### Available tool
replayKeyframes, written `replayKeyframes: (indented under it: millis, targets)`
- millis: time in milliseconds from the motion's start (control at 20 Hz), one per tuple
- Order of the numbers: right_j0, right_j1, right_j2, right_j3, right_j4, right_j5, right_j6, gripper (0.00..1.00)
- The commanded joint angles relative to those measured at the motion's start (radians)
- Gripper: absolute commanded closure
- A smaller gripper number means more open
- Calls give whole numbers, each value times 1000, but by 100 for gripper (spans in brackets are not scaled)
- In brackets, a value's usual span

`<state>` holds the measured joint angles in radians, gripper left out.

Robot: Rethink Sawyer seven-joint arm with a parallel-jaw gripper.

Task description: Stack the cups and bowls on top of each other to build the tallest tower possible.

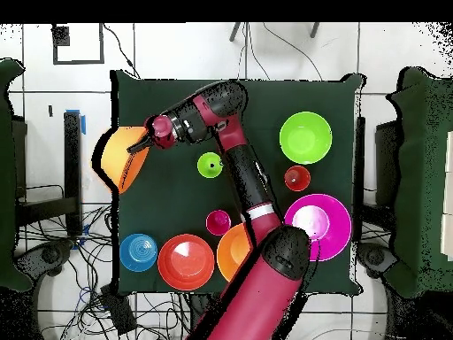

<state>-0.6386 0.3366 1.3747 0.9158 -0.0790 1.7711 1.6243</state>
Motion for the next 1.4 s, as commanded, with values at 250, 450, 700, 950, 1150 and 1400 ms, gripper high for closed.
replayKeyframes:
  millis: [250, 450, 700, 950, 1150, 1400]
  targets:
    - [66, 47, -98, -220, -50, 105, -474, 100]
    - [78, 50, -105, -241, -36, 120, -486, 100]
    - [91, 53, -114, -265, -31, 137, -508, 100]
    - [91, 48, -117, -264, -24, 140, -498, 100]
    - [94, 53, -117, -271, -22, 149, -504, 100]
    - [110, 62, -113, -321, -27, 201, -520, 100]
